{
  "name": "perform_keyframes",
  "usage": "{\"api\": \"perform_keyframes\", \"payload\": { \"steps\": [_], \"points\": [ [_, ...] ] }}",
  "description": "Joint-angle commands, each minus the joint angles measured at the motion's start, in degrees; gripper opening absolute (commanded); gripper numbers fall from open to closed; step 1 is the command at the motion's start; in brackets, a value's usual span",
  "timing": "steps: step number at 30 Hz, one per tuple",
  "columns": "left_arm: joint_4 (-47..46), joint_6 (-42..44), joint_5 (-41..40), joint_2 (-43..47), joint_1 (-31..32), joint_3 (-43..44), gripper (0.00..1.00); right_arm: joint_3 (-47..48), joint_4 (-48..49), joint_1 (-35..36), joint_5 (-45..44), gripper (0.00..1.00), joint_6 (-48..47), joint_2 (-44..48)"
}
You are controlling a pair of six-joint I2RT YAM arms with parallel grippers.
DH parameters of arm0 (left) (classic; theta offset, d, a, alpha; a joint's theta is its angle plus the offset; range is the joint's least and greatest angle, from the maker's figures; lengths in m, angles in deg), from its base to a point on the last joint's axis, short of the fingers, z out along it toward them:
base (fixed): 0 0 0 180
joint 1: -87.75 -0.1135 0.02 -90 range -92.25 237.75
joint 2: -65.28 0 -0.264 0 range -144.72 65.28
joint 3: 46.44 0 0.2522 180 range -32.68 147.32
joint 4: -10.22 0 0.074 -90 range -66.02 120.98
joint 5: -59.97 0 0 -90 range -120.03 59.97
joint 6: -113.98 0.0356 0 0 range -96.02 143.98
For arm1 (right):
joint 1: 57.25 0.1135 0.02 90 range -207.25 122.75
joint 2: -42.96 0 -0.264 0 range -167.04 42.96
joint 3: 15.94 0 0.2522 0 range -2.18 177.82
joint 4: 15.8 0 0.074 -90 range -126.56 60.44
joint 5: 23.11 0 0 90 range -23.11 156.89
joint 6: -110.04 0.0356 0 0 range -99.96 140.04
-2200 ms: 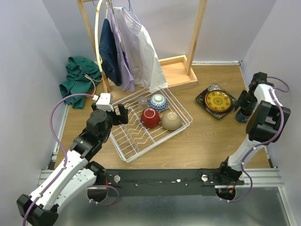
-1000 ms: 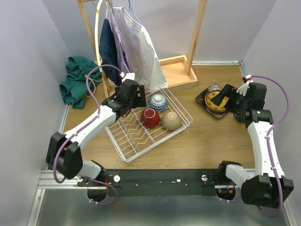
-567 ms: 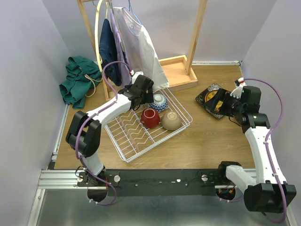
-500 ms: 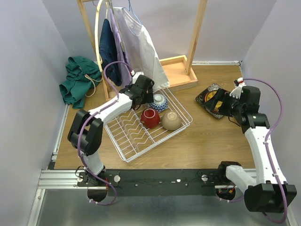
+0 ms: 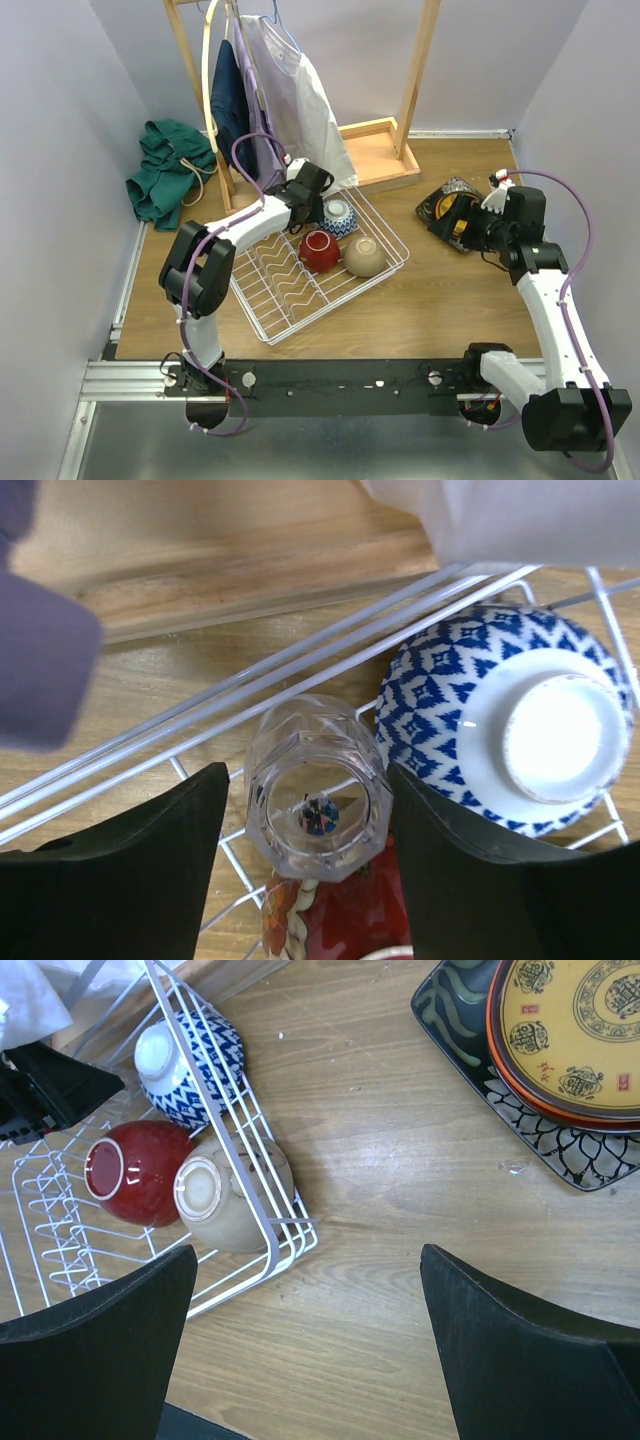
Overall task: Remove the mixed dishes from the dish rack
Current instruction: Pick up the cup from the dish rack.
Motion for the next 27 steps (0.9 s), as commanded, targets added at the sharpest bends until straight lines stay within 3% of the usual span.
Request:
{"api": "perform_keyframes", "payload": {
  "steps": [1, 3, 10, 14, 20, 27],
  "points": [
    [-0.3, -0.9, -2.4, -0.9, 0.3, 0.6, 0.65, -1.3, 1.2, 0.6, 0.6, 1.00, -1.4, 0.9],
    [-0.8, -1.1, -2.1, -0.1, 0.2, 0.0, 0.61, -1.3, 1.0, 0.6, 1.1, 1.00, -1.5, 0.9],
    [-1.7, -1.1, -1.4, 5.5, 0.2, -2.9, 0.30, -1.0, 1.0, 0.6, 1.2, 1.00, -1.8, 0.7],
    [-2.1, -1.1, -0.5, 9.6, 0.3, -4.6, 0.21, -0.8, 1.3, 0.6, 2.0, 1.00, -2.0, 0.7],
    [-2.5, -0.9, 1.5, 16.9, 0.2, -7.7, 0.19, -0.5, 2.4, 0.6, 4.8, 1.00, -1.7, 0.1],
    [-5.6, -3.0, 6.9, 27.2, 0.3, -15.0, 0.19, -2.3, 10.2, 0.6, 16.6, 1.00, 2.9, -0.5]
  ]
}}
